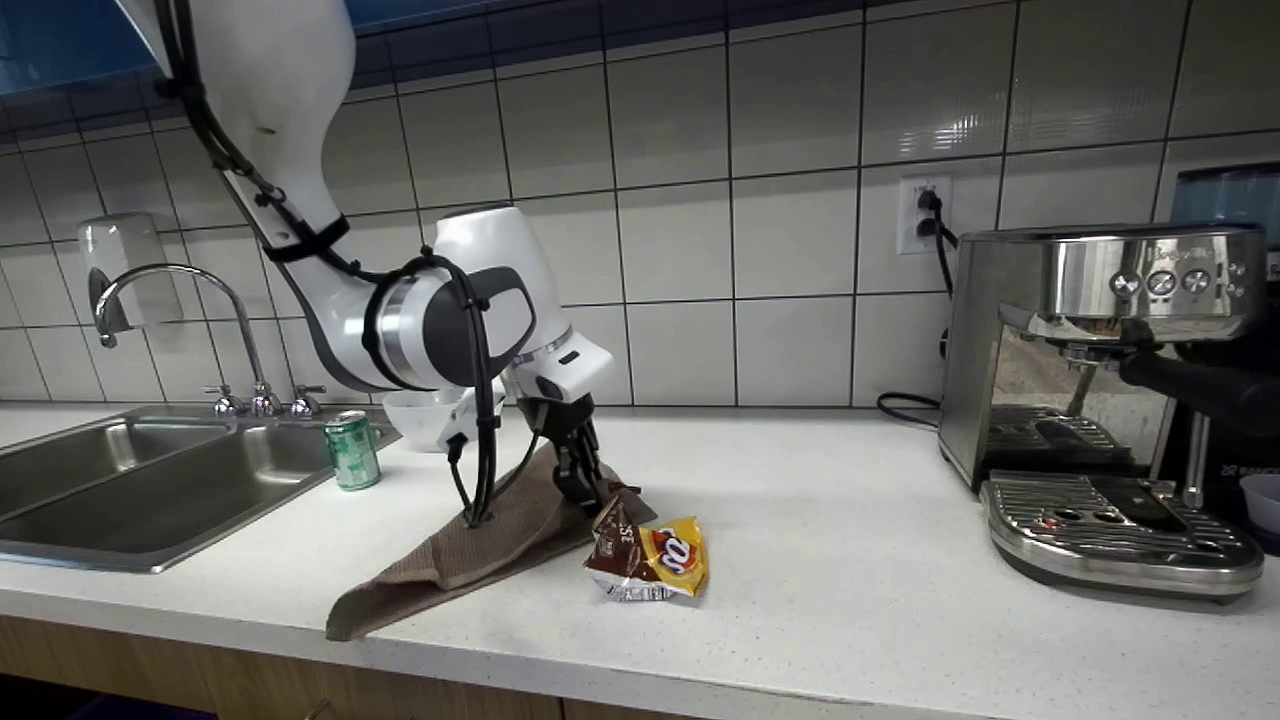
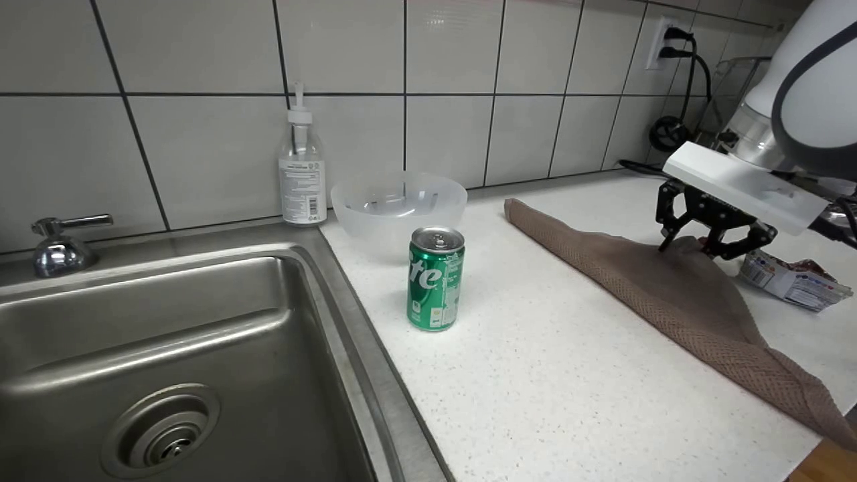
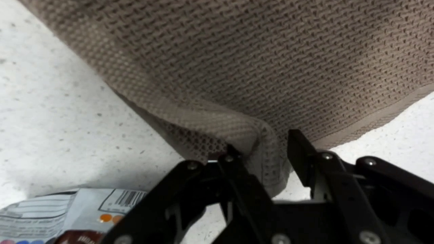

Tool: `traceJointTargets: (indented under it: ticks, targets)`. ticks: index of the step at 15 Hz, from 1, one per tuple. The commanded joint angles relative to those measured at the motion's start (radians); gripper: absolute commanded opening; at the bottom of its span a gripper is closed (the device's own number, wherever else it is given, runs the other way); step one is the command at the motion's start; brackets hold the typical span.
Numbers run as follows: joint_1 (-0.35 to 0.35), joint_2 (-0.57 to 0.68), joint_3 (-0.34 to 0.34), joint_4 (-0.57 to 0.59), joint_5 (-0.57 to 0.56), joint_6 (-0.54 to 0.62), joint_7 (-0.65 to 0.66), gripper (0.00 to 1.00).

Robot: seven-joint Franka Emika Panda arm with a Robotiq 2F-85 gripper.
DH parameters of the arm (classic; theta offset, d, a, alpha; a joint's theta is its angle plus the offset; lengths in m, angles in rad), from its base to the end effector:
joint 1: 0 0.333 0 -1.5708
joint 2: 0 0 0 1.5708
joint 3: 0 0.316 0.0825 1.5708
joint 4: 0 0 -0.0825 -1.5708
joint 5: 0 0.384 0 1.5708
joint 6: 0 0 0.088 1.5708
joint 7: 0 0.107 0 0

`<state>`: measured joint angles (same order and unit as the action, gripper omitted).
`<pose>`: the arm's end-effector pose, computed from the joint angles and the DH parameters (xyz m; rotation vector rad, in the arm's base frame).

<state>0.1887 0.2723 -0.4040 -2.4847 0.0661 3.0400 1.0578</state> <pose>0.4881 -0.1170 0.2236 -2.4255 1.8596 -0.4869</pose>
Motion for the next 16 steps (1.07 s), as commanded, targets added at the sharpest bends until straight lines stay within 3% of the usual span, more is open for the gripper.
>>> traceJointTargets:
  ticks: [1, 4, 5, 16]
  targets:
    - [0.027, -0.042, -0.036, 0.007, -0.020, -0.051, 0.016, 0.74]
    - [0.055, -0.062, -0.071, 0.012, -0.035, -0.062, 0.023, 0.98]
    - [0.071, -0.069, -0.088, 0.015, -0.044, -0.063, 0.027, 1.00]
    - [0.263, -0.143, -0.290, 0.028, -0.208, -0.075, 0.109, 1.00]
